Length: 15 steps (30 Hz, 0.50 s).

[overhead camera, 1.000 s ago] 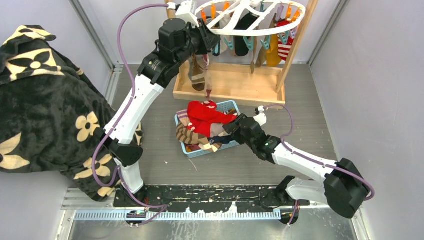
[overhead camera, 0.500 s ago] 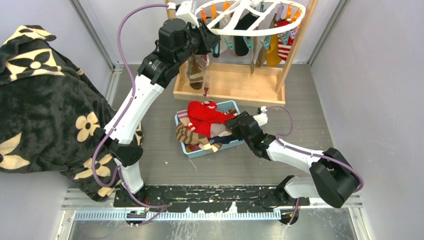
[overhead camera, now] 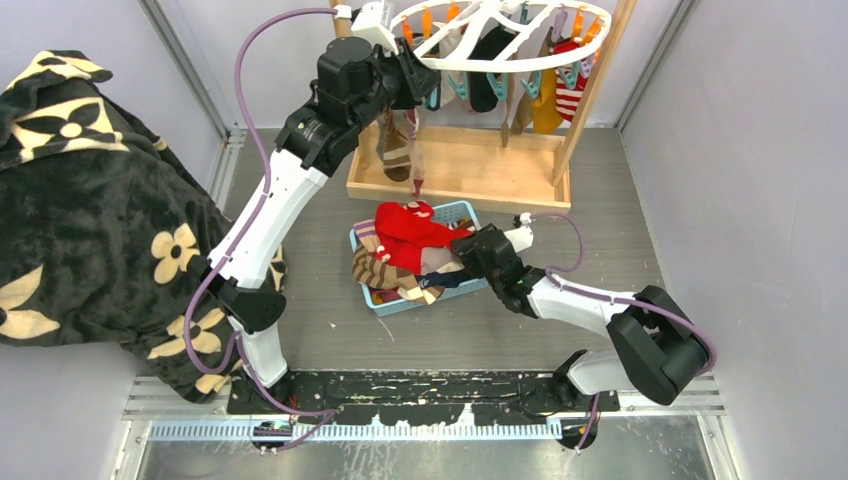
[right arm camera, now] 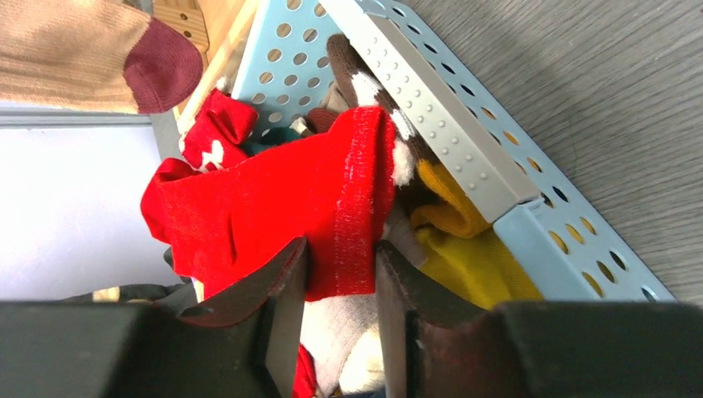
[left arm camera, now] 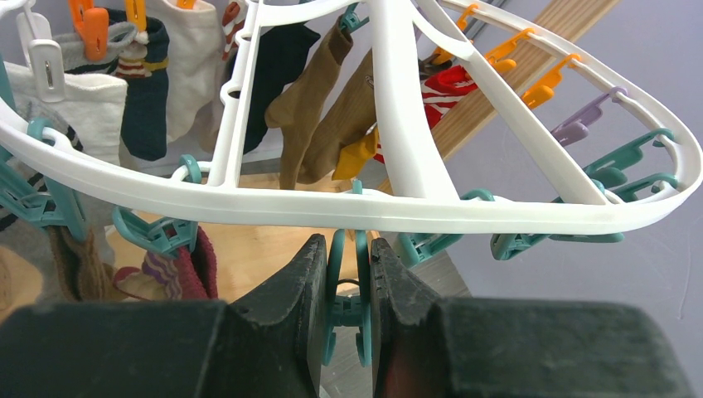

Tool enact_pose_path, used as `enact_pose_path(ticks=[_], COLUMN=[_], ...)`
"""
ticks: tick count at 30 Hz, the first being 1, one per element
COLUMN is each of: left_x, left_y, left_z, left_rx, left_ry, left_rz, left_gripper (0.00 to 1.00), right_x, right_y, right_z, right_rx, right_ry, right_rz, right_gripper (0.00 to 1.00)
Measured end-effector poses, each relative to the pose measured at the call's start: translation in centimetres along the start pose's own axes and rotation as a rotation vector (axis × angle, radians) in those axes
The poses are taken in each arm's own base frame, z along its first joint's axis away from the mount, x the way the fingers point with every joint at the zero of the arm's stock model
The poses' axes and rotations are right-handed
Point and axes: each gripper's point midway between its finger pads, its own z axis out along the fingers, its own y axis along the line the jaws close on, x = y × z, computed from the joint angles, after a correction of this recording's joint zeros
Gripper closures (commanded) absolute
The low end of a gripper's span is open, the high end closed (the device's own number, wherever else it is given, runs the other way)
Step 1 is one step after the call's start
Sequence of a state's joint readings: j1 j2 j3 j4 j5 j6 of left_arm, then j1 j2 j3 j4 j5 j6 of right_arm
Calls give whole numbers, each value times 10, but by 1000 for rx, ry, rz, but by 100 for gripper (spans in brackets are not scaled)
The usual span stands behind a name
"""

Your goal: Clip the socks to the hanger

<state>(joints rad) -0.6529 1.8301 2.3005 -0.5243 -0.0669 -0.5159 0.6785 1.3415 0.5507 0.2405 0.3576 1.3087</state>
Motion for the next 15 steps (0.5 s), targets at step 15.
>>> enact_pose_path(ticks=[15], left_x=[0], left_y=[0], left_z=[0], left_rx=[0], left_ry=[0], left_rz=[0], left_gripper=[86], right_x=[-48], right_y=[65], right_z=[-41], right_rx=[-126], right_ry=[-118], right_rz=[-245], right_gripper=[83])
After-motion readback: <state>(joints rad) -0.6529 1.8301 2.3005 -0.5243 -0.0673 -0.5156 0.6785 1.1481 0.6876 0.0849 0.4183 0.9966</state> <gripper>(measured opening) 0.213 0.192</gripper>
